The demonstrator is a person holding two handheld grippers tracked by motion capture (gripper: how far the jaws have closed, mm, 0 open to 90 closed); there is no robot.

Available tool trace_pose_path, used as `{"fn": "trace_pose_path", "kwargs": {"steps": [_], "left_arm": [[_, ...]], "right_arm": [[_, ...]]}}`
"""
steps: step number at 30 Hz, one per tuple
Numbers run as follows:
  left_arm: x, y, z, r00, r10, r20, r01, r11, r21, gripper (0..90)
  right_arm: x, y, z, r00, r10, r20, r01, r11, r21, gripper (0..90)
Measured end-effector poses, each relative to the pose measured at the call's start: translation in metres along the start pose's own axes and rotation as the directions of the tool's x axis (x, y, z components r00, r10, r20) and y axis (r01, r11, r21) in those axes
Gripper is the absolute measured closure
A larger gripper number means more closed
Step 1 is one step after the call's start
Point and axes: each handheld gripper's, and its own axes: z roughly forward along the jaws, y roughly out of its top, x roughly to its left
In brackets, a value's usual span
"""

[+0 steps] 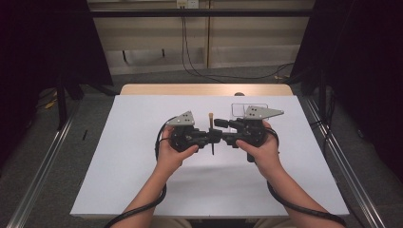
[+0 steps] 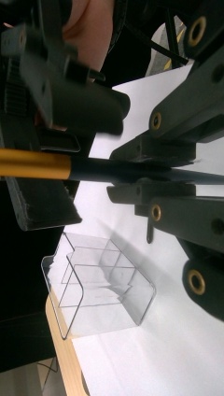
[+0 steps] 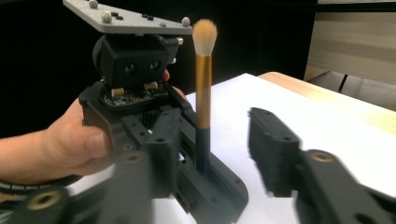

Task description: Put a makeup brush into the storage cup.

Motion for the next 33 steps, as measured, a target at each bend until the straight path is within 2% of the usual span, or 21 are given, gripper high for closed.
{"fn": "trace_pose_path", "kwargs": {"steps": [3,5,6,13,17,19,22,25,26,29,33], "left_arm": [[-0.001,0.000,0.001,1.0000,0.003,-0.004,-0.003,1.0000,0.002,83.0],[-0.001,0.000,0.002,1.0000,0.005,0.000,-0.005,1.0000,-0.001,83.0],[-0.001,0.000,0.002,1.0000,0.006,0.002,-0.006,1.0000,0.001,83.0],[-0.001,0.000,0.003,1.0000,0.008,0.002,-0.008,1.0000,0.004,82.9],[-0.001,0.000,0.002,0.9999,0.006,0.008,-0.006,1.0000,-0.004,82.6],[-0.002,0.000,0.001,0.9997,0.007,0.021,-0.007,0.9999,-0.008,78.3],[-0.002,0.001,0.000,0.9997,0.015,0.017,-0.015,0.9999,-0.008,73.6],[0.000,0.000,-0.002,0.9995,-0.006,0.030,0.007,0.9995,-0.031,62.8],[0.000,0.000,-0.003,0.9995,-0.008,0.030,0.009,0.9994,-0.032,61.9],[0.000,-0.001,-0.006,0.9997,-0.008,0.022,0.009,0.9994,-0.033,56.7],[0.000,-0.001,-0.010,0.9998,-0.014,0.011,0.014,0.9990,-0.042,45.0]], "right_arm": [[0.001,0.000,0.002,0.9998,-0.021,0.008,0.021,1.000,0.002,66.9],[0.002,0.001,0.003,0.9998,-0.017,0.006,0.017,1.000,0.003,69.2],[0.001,0.000,0.004,0.9999,-0.016,0.005,0.016,1.000,0.003,73.7],[0.004,0.000,0.007,0.9997,-0.022,-0.003,0.022,1.000,-0.006,83.4],[0.005,0.001,0.007,0.9998,-0.018,-0.002,0.018,1.000,-0.006,83.9],[0.005,0.002,0.006,0.9997,-0.023,0.001,0.023,1.000,-0.012,83.9],[0.004,0.003,0.004,0.9999,-0.012,-0.001,0.012,1.000,-0.020,84.0],[0.003,0.004,0.002,0.9999,-0.010,0.004,0.010,1.000,-0.024,84.0],[0.003,0.004,0.001,0.9999,-0.009,0.008,0.009,1.000,-0.026,84.0],[0.002,0.004,-0.001,0.9999,-0.006,0.010,0.006,0.999,-0.034,84.0],[0.001,0.004,-0.003,0.9999,-0.004,0.012,0.004,0.999,-0.036,84.0]]}}
